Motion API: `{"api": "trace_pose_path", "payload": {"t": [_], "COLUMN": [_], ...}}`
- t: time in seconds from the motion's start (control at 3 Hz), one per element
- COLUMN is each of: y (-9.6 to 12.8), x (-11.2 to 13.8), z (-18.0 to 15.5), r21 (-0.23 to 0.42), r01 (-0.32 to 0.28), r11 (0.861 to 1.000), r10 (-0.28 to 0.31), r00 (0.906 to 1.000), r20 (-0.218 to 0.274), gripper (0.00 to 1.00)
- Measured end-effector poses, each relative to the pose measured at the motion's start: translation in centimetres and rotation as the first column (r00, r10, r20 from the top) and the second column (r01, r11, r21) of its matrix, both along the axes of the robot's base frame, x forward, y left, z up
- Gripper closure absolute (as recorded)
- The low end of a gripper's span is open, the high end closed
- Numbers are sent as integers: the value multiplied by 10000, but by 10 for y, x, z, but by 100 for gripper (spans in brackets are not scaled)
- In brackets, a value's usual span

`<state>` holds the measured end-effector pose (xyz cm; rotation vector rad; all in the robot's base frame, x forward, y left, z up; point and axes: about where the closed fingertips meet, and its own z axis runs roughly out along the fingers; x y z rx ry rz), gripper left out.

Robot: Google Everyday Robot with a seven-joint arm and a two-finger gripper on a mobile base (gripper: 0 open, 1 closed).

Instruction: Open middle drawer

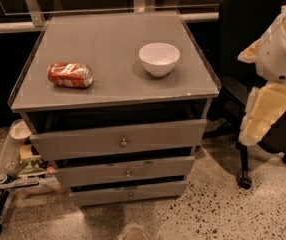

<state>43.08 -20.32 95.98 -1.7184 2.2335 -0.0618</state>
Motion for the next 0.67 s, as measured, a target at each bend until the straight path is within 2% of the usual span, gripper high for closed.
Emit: {"api": "trace_pose_path", "payload": {"t": [0.33, 0.67], "y": [37, 82], "x": [-17, -25], "z": [-40, -109], "r21": [789, 1483], "r01": [-14, 10], "r11": [9969, 9889], "r10": [36, 124], "r00": [9996, 9959], "r20": [-284, -897], "gripper": [0, 0]}}
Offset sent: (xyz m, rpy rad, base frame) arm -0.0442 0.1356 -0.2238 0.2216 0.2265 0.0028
